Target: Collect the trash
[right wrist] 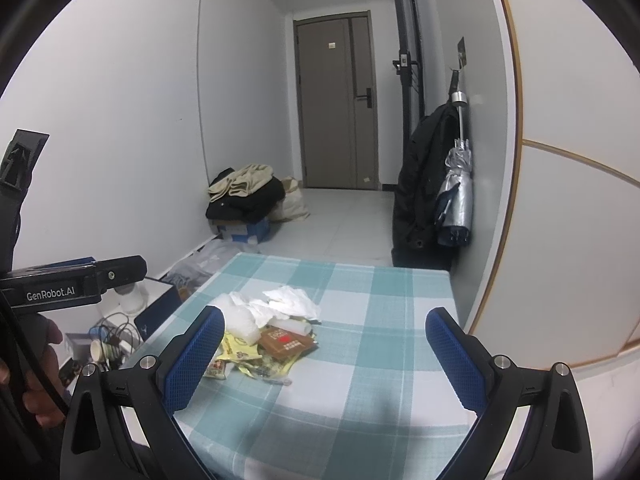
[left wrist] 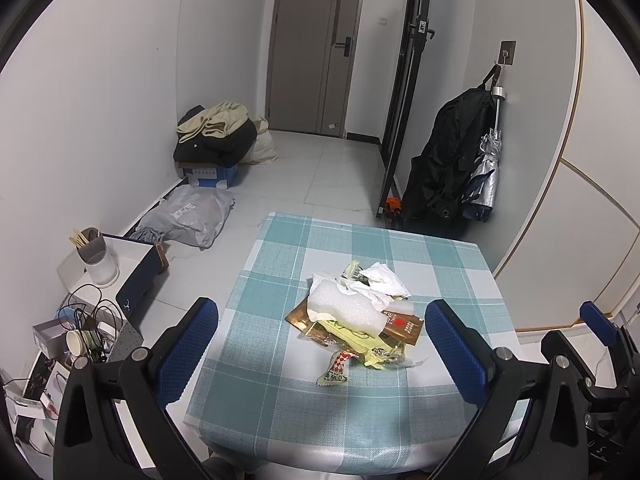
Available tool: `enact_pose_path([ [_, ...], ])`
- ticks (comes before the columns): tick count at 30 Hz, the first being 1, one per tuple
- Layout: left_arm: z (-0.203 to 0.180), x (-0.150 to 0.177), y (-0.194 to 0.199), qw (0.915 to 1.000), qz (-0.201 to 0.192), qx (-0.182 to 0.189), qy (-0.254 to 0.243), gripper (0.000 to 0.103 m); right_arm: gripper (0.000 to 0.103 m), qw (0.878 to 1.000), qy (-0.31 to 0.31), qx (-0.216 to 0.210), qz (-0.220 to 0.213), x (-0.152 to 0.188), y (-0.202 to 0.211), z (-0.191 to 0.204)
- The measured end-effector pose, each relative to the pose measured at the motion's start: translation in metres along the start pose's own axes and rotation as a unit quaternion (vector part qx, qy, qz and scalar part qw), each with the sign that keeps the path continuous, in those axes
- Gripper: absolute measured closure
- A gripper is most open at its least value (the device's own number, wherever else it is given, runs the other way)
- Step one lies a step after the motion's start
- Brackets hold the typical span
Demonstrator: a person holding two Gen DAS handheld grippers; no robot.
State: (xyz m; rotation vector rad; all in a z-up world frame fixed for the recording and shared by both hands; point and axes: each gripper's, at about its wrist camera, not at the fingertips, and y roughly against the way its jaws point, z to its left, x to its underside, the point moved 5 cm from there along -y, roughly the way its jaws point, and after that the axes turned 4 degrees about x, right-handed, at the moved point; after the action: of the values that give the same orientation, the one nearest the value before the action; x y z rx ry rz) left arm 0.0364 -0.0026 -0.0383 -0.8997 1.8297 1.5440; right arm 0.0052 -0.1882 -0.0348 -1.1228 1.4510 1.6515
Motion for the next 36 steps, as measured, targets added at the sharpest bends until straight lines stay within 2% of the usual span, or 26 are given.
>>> enact_pose_path([
  [6, -0.001, -0.001, -0.001, 0.9999, 0.003, 0.011, 0.001, 0.001, 0.001, 1.000, -0.002, -0.005, 0.005, 0.000, -0.005, 0.002],
  [11, 0.002, -0.005, 0.000, 0.9998, -0.011, 0.017, 0.001, 0.001, 0.001, 1.000, -0.007, -0.011, 0.013, 0.001, -0.010, 0.004],
  [15, 0.010, 0.000, -0.012, 0.9998, -0.001, 0.019, 0.010, 0.001, 0.001, 0.999, -0.013, -0.030, 0.032, 0.002, -0.021, 0.007],
  [23, 0.041, 0.003, -0.034, 0.9976, 0.032, 0.031, 0.053, 0.001, 0.002, 0.993, -0.002, -0.074, 0.097, -0.006, -0.063, 0.022],
  [26, 0.052, 0.000, -0.038, 0.9959, 0.042, 0.039, 0.070, 0.001, 0.002, 0.988, 0.008, -0.094, 0.122, -0.008, -0.087, 0.036],
  [31, 0.073, -0.005, -0.046, 0.9944, 0.044, 0.026, 0.092, 0.001, 0.004, 0.977, 0.062, -0.132, 0.156, -0.003, -0.130, 0.074],
  [34, 0.082, -0.006, -0.055, 0.9922, 0.051, 0.026, 0.111, 0.001, 0.009, 0.969, 0.094, -0.149, 0.173, 0.008, -0.151, 0.094],
  [36, 0.087, -0.007, -0.060, 0.9907, 0.058, 0.027, 0.120, 0.001, 0.018, 0.964, 0.108, -0.157, 0.187, 0.017, -0.161, 0.102],
])
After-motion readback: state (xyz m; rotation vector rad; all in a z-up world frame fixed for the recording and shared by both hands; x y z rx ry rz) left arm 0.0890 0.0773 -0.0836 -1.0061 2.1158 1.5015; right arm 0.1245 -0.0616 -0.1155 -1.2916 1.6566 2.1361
